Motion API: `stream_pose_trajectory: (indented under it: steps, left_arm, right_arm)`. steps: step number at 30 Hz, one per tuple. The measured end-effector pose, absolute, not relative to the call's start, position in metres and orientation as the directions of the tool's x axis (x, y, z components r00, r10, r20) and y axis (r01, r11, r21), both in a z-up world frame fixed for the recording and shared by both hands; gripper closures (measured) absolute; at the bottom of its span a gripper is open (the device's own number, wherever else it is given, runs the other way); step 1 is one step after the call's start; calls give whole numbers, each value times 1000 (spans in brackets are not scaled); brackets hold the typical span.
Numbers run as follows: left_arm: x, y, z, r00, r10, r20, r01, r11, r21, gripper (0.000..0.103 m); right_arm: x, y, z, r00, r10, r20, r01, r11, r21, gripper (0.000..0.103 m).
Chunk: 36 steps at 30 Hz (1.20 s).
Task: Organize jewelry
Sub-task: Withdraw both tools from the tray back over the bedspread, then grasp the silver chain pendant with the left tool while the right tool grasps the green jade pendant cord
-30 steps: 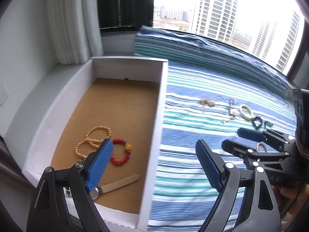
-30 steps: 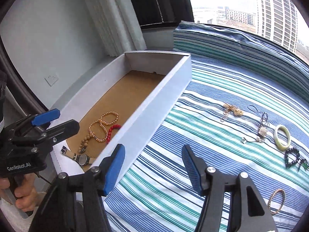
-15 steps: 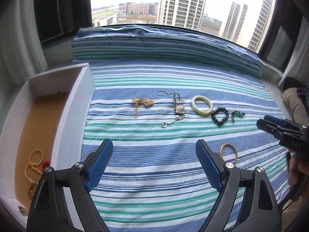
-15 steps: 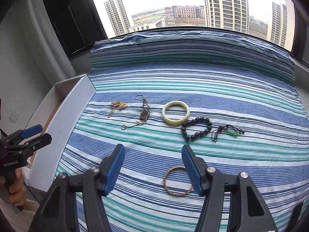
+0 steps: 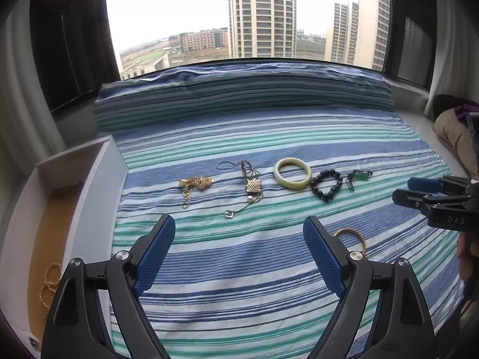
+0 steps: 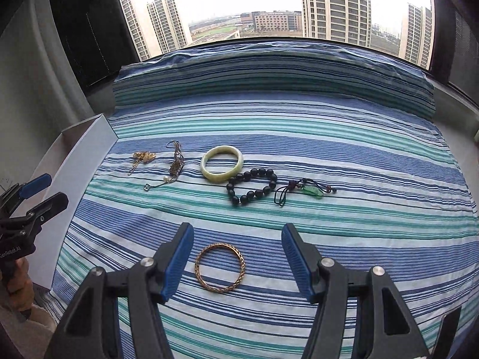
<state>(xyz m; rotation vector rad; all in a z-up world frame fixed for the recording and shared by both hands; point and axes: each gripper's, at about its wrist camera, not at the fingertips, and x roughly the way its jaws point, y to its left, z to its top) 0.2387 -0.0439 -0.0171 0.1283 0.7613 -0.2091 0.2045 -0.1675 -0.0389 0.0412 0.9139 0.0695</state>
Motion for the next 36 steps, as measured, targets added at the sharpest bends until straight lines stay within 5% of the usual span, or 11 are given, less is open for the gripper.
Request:
stream_pose_trajectory:
  steps: [9, 17, 27, 34, 36]
  left_arm:
    - [249, -49, -17, 703, -140, -697, 247, 967, 55, 11]
    - [353, -19, -49, 485, -296, -823, 238, 950, -202, 9]
    - [434, -75, -124, 368, -183, -912, 269, 959, -85, 26]
    - [462, -99, -162, 359, -116, -926, 221, 974, -37, 26]
    - [466, -101, -167, 369, -104, -924, 211, 977, -26, 35]
  right_arm:
    - [208, -164, -42, 611, 89, -786, -48, 996, 75, 41]
    - [226, -192, -40, 609, 42, -792, 25, 997, 72, 41]
    - [247, -229, -54, 571, 84, -817, 86, 983, 161, 41]
    - [254, -262, -59, 562, 88, -823, 134, 971, 196, 41]
    - [262, -273, -63, 554, 82, -829, 151, 969, 197, 41]
